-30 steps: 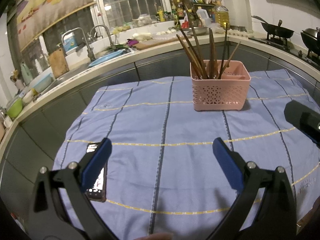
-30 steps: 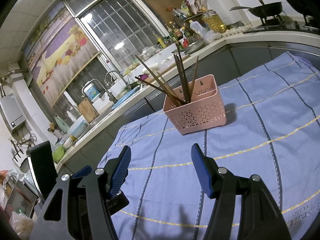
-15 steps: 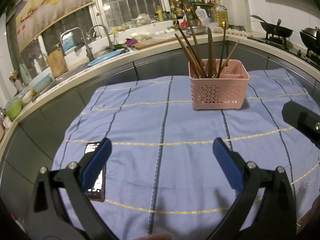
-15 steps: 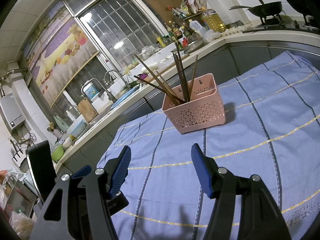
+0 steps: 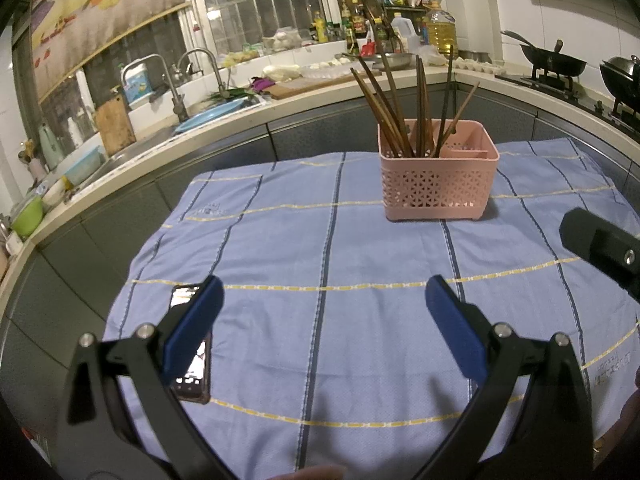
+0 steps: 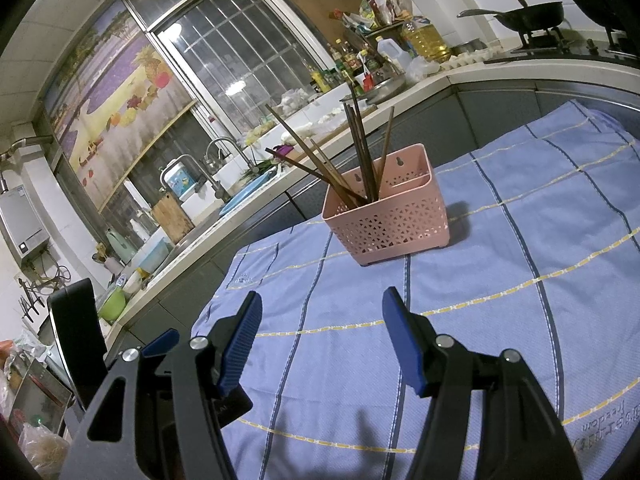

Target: Organize utensils

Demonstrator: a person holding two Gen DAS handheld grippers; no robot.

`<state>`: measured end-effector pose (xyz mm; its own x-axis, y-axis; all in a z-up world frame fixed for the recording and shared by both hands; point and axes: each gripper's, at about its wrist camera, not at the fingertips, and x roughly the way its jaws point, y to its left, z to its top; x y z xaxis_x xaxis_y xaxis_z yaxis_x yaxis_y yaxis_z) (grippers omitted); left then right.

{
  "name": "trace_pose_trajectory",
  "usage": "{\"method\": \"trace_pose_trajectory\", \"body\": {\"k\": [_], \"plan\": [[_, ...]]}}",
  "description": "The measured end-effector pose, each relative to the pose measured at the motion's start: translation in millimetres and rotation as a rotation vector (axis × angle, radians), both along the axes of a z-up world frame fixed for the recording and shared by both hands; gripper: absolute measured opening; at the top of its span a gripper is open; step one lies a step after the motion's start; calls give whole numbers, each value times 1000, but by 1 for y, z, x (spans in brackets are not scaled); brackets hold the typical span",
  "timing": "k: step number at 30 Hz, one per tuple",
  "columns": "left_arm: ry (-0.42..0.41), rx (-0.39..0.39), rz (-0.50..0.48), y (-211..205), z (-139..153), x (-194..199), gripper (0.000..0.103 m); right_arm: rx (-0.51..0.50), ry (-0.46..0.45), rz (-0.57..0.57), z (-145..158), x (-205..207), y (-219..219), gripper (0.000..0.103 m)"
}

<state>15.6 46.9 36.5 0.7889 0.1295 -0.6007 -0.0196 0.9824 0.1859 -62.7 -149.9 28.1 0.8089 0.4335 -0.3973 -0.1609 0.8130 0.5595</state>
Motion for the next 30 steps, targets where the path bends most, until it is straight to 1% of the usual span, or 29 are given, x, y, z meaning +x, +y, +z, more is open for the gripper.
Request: {"method": "trace_pose_trajectory", "body": {"k": [30], "plan": [[5, 1, -1, -2, -2, 1, 97, -1, 5, -1, 2, 0, 0, 63]]}}
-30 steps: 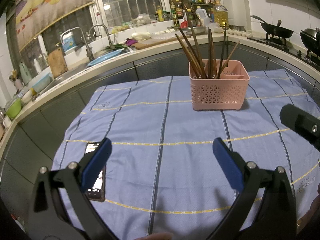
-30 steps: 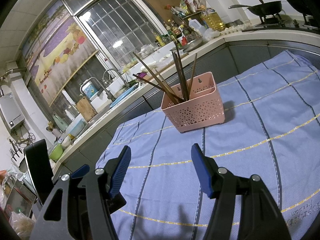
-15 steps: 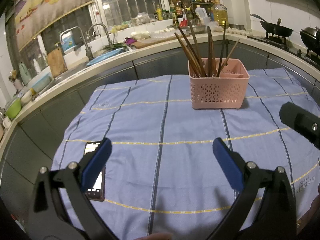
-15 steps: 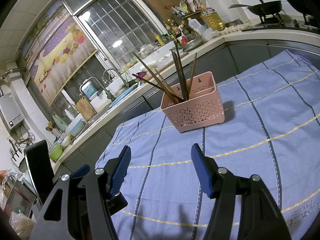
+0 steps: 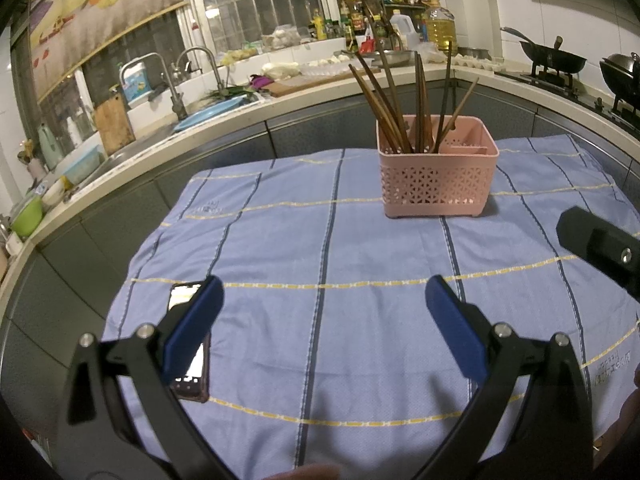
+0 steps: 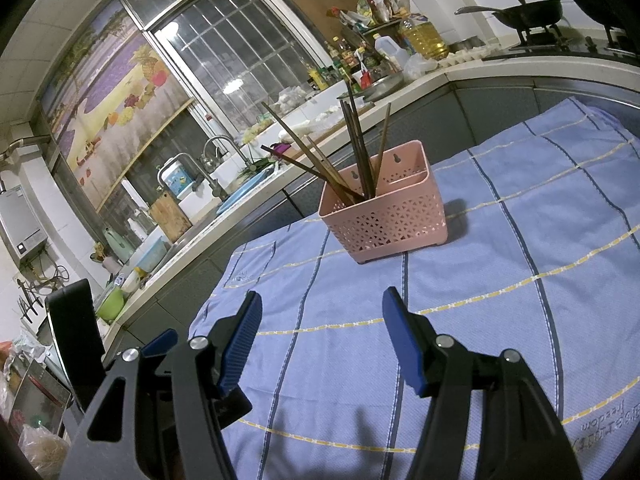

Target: Organize utensils

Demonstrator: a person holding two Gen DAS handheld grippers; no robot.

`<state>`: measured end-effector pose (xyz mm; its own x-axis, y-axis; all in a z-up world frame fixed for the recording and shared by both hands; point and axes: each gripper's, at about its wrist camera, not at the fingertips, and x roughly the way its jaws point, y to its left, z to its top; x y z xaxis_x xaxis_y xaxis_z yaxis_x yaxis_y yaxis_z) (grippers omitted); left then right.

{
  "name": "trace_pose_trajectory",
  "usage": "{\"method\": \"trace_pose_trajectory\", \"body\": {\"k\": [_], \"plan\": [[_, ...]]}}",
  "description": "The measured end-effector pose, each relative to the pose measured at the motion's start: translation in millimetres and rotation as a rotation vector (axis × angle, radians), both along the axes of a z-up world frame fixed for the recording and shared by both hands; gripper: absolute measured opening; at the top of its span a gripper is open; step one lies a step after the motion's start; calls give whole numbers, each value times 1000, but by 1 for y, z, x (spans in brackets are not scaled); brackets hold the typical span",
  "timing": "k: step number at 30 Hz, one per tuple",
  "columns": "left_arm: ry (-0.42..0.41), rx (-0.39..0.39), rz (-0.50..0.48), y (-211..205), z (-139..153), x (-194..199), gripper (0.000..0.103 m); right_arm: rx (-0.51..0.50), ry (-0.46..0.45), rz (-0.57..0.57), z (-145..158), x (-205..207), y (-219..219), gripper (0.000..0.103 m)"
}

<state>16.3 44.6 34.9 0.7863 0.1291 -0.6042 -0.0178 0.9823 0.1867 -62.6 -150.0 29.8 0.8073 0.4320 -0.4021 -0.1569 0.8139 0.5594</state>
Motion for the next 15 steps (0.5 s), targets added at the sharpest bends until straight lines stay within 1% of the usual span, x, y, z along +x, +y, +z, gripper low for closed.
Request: {"method": "trace_pose_trajectory", "body": {"k": [6, 15], "plan": [[2, 0, 1, -1, 0, 0, 97, 1, 10, 2, -6, -6, -2, 63], [11, 5, -4, -5, -11, -6, 97, 1, 9, -4, -11, -8, -5, 63]]}}
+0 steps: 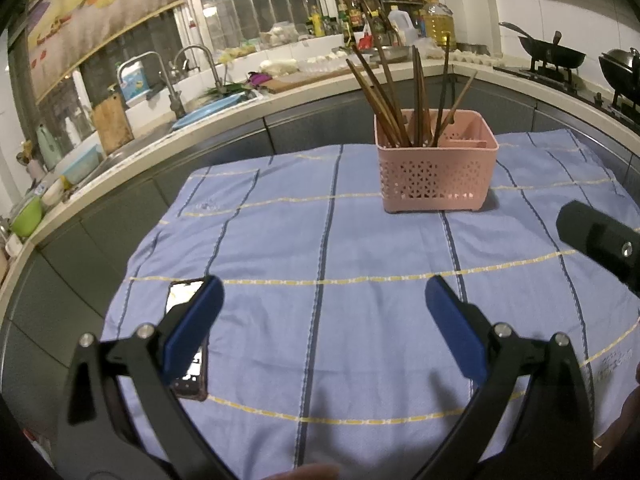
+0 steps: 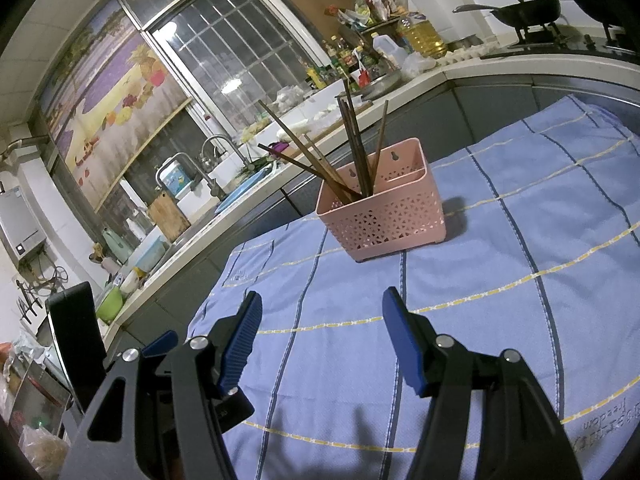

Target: Organize utensils

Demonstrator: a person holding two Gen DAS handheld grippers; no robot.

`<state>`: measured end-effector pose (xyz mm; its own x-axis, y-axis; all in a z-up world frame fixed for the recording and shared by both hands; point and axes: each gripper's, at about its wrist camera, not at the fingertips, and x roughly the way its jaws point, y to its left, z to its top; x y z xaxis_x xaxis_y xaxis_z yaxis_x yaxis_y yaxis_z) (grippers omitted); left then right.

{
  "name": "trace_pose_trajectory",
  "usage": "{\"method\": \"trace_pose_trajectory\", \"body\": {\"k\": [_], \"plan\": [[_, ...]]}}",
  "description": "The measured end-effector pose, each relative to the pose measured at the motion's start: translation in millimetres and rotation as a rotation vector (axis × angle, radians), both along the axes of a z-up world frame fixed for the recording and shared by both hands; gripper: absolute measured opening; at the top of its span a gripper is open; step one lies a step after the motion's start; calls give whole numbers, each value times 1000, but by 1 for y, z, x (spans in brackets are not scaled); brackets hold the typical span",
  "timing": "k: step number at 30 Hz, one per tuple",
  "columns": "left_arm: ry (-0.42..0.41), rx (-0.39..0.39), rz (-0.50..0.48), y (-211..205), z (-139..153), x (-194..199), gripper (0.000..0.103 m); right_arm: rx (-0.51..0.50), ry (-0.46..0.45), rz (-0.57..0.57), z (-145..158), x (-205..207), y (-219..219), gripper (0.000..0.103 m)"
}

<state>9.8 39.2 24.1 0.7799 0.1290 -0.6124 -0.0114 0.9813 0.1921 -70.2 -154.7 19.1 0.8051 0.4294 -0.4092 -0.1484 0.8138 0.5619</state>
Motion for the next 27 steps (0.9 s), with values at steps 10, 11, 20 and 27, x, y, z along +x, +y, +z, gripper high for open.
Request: {"method": "trace_pose_trajectory", "body": {"k": [10, 11, 20, 27], "plan": [[3, 1, -2, 4, 1, 4, 97, 1, 5, -3, 1, 0, 0, 63], [4, 3, -4, 3, 1, 3, 97, 1, 4, -2, 1, 2, 0, 63], [6, 17, -16, 2, 0, 2, 97, 0, 5, -3, 1, -1, 0, 63], [6, 19, -18, 2, 0, 1, 97, 0, 7, -5, 4, 1, 1, 63]]}}
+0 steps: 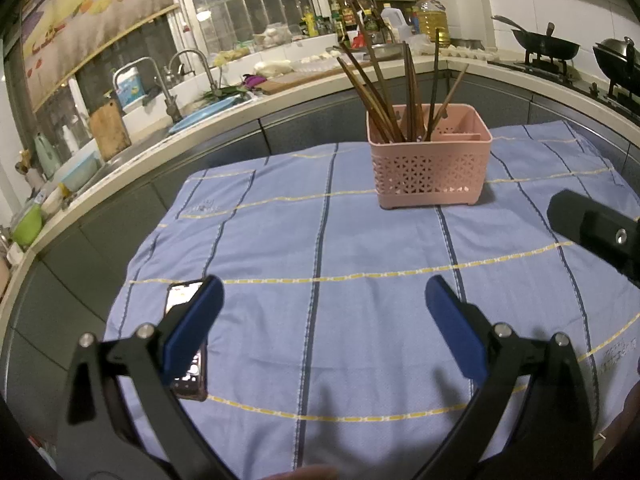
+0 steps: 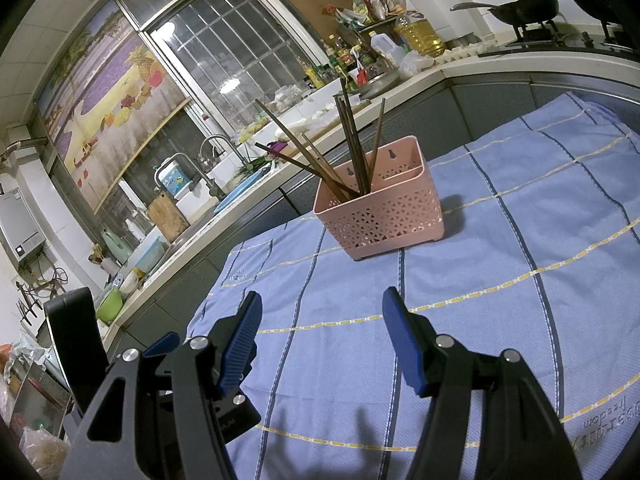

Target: Organize utensils

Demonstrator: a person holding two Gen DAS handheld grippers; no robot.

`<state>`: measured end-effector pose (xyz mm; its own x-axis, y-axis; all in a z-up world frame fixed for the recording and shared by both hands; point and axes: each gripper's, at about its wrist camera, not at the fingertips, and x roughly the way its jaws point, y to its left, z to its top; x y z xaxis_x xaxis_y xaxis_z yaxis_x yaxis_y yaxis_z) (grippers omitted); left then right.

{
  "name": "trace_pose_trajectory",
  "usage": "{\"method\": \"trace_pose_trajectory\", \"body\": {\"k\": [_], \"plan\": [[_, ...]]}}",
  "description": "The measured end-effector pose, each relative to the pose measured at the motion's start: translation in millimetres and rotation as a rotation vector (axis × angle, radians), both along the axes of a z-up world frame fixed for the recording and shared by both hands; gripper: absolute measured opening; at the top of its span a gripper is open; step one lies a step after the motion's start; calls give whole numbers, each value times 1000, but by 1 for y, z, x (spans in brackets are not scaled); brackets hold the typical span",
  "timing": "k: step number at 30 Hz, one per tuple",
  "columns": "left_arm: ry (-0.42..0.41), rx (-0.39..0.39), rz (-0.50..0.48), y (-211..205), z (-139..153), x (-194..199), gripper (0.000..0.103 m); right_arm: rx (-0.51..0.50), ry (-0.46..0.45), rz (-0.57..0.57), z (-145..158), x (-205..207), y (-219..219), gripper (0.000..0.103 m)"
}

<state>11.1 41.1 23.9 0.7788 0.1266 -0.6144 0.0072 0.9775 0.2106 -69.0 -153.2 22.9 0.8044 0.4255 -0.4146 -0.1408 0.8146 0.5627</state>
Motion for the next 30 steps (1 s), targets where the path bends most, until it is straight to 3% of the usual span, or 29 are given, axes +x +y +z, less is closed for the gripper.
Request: {"method": "trace_pose_trajectory", "body": {"k": [30], "plan": [[0, 5, -1, -3, 2, 2, 97, -1, 1, -1, 3, 0, 2, 63]]}}
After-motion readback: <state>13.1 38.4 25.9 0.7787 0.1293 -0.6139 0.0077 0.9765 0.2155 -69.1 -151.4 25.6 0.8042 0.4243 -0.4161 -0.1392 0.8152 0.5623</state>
